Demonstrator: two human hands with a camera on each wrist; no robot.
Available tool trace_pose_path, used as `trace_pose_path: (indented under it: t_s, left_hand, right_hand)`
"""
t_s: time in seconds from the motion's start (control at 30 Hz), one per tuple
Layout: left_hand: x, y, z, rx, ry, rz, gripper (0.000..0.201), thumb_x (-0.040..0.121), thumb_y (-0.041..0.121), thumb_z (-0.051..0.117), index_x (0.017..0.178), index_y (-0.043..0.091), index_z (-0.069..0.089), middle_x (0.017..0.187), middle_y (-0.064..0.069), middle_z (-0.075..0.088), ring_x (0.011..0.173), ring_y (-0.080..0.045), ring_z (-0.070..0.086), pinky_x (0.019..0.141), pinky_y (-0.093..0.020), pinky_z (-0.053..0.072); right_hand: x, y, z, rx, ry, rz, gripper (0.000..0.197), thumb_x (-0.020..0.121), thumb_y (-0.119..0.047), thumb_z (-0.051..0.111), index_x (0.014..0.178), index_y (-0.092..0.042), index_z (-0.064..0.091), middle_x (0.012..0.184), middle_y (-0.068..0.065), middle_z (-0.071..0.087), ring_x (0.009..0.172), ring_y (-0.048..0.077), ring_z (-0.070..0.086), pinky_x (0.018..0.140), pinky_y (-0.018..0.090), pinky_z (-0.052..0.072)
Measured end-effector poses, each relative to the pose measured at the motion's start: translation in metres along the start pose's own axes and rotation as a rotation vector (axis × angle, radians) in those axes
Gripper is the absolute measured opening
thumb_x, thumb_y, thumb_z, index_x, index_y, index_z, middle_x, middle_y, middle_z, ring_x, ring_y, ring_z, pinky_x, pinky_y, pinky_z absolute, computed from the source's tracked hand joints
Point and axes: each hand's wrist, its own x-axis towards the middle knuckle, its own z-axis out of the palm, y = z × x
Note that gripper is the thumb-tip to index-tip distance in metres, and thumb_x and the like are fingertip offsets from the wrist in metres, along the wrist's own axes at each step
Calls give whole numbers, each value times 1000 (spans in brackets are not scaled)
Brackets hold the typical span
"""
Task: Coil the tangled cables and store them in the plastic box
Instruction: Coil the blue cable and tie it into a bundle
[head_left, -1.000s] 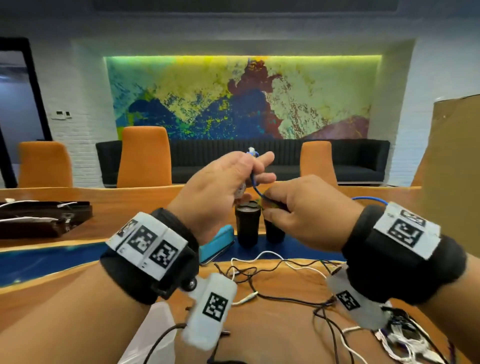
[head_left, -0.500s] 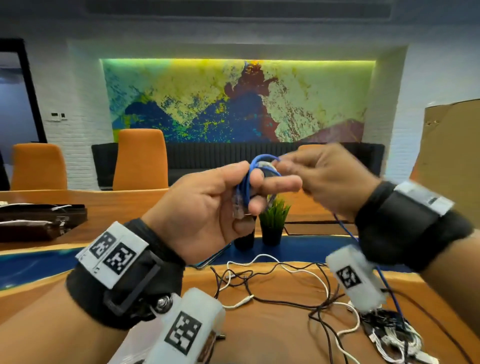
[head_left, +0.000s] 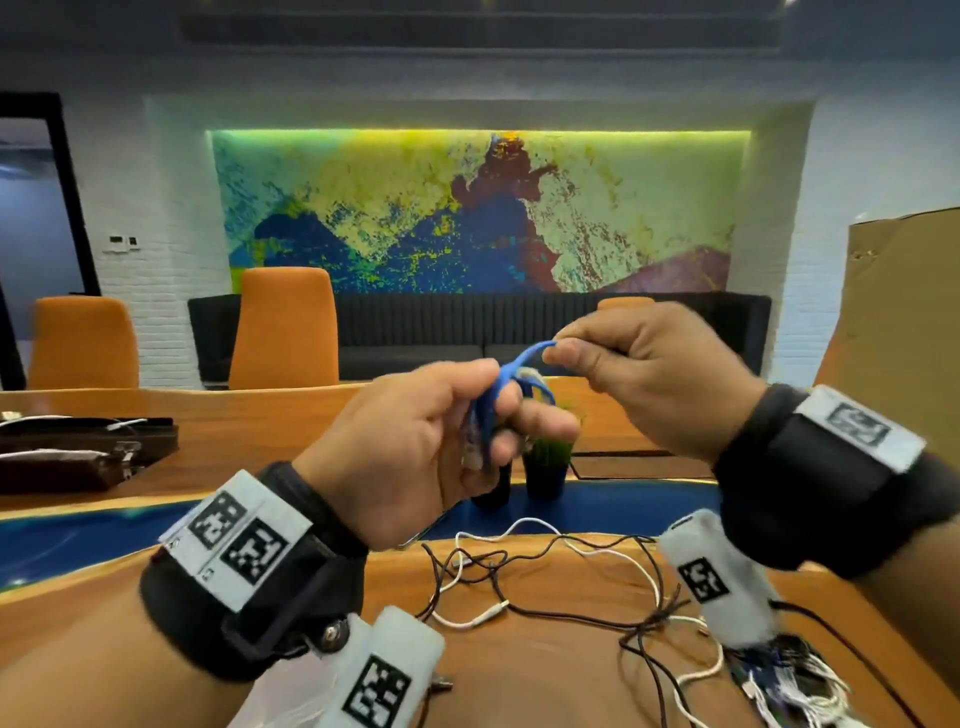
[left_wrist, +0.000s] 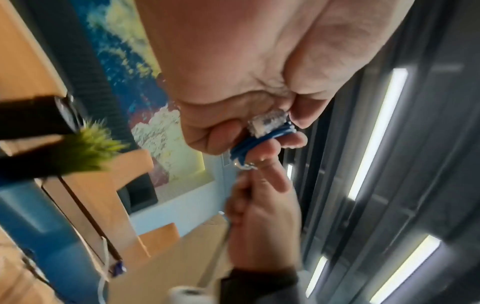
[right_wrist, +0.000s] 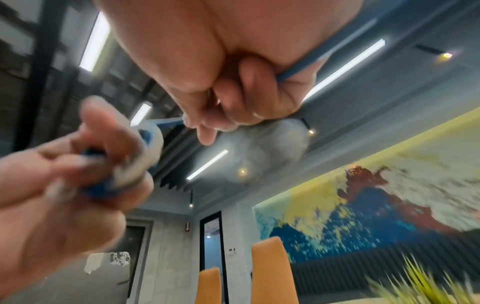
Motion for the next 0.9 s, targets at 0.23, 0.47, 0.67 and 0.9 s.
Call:
trace_pose_path:
  t_s: [0.23,0.47,0.67,0.9]
  left_hand:
    - [9,0,1,275,187,269,29,105,22,36,89,8,56,121,-1,72,102,-7,66,77,-25,52]
    - [9,-24,-11,773,70,163,37,105,20,37,76,12,59,81,9,71,75,-12,51,72,-28,42]
    - [1,-3,5,-26,79,86,24,91,34,42,75,17,50,84,-7,73,64,-13,47,63,-30,30]
    - [8,-13,-2,51,224,283,35,106,27,33,83,14,56,118,-6,73,88,-16,68,73,-23,52]
  right_hand:
    - [-39,-17,45,-35,-464,103,14,99,-27,51,94,-26,64,70,-12,55,65,2,51,61,18,41]
    - [-17,-27,-2,-181,-199,-83,12,84,-31,71,77,-22,73,65,-7,65,64,9,59,58,24,46]
    - [-13,2,20,190,-69,72,24,95,-26,59,78,-17,72,62,-12,54,59,0,45,58,20,39]
    - [-40,-7,54,95,-382,219,17,100,-23,49,104,-19,65,73,-9,57,63,5,52,61,19,44]
